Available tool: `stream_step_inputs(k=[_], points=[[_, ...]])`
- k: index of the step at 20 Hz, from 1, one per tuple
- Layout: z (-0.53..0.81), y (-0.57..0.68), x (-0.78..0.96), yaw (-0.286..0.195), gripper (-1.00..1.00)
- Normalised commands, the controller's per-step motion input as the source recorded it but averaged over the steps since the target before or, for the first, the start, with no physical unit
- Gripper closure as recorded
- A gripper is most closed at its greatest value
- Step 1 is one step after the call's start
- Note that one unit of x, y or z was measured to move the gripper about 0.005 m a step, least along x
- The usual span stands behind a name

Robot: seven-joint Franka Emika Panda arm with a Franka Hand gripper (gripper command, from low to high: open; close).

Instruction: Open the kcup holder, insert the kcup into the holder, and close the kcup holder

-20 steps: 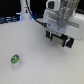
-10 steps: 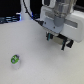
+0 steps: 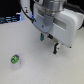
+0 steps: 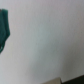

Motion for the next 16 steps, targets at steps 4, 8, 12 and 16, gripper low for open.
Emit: stream_step_inputs(k=[4,8,12,16], points=[[0.09,-0.53,-0.02,-0.259,-1.00],[0.05,-0.57,-0.01,-0.256,-1.00],[0.02,-0.60,-0.04,-0.247,-1.00],[0.01,-0.53,-0.18,-0.252,-1.00]])
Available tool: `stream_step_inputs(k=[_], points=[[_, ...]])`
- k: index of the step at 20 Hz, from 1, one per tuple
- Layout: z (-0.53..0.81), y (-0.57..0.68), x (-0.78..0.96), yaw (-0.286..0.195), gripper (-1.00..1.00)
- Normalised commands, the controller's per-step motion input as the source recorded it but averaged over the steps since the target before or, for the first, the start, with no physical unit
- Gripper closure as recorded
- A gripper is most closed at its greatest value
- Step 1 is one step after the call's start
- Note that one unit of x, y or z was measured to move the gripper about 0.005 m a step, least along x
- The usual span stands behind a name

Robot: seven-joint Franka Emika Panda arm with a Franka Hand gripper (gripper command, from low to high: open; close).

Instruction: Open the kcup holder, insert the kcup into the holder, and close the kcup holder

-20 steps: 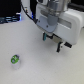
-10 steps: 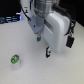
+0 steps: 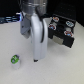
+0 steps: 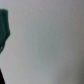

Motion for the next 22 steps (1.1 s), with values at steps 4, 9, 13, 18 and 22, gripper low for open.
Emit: stream_step_inputs(k=[4,9,13,18,22], points=[[-0.03,-0.52,-0.27,-0.251,-1.00],[-0.13,-0.54,-0.22,-0.255,-1.00],[-0.28,-0.58,-0.05,-0.249,-1.00],[-0.33,-0.55,-0.04,-0.259,-1.00],[-0.36,-0.38,-0.02,-0.247,-1.00]])
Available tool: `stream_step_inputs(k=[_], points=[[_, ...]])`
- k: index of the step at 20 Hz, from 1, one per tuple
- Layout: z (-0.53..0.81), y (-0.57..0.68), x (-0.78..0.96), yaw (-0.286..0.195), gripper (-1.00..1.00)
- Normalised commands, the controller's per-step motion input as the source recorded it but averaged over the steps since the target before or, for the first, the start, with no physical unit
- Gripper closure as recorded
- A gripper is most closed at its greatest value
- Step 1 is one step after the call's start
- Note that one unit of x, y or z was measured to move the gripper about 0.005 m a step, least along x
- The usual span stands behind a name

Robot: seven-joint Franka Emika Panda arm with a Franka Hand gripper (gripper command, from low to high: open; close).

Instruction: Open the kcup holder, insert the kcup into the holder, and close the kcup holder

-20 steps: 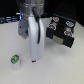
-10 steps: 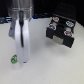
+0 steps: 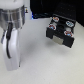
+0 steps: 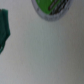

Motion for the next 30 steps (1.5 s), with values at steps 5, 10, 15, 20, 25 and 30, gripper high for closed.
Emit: stream_step_inputs(k=[5,10,15,20,25,30], points=[[-0.26,-0.20,0.02,-0.205,-1.00],[-0.16,-0.08,0.07,-0.149,-1.00],[-0.07,-0.01,0.03,-0.077,-1.00],[-0.01,-0.01,0.03,-0.047,-1.00],[-0.01,0.02,0.02,-0.027,-1.00],[0.00,0.01,0.01,-0.016,1.00]])
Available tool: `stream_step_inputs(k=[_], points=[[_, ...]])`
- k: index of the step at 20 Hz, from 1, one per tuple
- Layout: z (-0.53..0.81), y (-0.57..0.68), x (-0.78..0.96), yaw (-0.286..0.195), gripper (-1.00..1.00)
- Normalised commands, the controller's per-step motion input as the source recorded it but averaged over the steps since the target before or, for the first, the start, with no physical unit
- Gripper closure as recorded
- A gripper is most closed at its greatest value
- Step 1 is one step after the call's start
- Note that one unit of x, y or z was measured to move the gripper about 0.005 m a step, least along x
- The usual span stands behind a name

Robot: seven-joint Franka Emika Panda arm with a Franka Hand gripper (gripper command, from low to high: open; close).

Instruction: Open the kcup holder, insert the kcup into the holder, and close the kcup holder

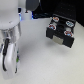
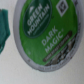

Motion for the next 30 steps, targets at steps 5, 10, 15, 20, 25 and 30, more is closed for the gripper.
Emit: stream_step_inputs(k=[5,10,15,20,25,30], points=[[0.01,0.01,0.02,-0.017,1.00],[0.07,-0.04,0.09,-0.067,1.00],[0.57,0.18,0.07,-0.048,1.00],[0.84,0.35,0.05,-0.013,1.00],[0.85,0.49,0.05,0.015,1.00],[0.77,0.58,0.06,0.020,1.00]])
